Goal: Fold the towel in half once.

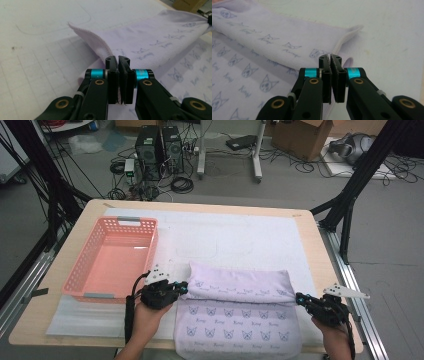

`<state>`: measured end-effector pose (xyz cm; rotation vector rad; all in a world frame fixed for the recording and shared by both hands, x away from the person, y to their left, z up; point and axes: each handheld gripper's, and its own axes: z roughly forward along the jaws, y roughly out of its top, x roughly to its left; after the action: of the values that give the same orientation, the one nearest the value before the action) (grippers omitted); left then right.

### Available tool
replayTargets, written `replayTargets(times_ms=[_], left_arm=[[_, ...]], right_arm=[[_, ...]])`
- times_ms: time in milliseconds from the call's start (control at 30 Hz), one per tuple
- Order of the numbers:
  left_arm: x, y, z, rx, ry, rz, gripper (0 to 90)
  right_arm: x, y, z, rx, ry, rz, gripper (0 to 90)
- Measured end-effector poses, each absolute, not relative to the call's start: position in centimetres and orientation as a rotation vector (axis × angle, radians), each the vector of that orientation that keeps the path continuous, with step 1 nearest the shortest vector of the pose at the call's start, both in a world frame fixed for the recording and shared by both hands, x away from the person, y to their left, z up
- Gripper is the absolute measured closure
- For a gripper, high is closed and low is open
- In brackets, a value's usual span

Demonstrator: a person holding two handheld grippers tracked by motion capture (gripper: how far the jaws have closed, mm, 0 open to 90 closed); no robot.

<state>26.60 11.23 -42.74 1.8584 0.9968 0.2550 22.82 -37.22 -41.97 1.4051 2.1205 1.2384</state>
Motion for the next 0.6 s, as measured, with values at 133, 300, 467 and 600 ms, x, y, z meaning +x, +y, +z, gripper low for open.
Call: replayTargets(times_ms=[133,300,467,600], left_arm=[[26.3,11.7,-44.0,1.856,1.016,0.193,84.0],[28.0,11.1,-43.4,1.832,1.049,0.213,47.5],[30.8,10.2,-42.9,1.828,1.083,0.228,42.1],[32.7,9.7,-43.2,1.850,1.114,0.217,40.5]], right_arm=[[22.1,-37.1,-43.2,1.442,2.145,1.226,87.0],[23.3,-37.2,-43.0,1.519,2.086,1.202,59.9],[26.1,-36.7,-41.7,1.526,2.059,1.134,50.7],[28.3,-35.9,-41.4,1.527,2.087,1.084,50.0]])
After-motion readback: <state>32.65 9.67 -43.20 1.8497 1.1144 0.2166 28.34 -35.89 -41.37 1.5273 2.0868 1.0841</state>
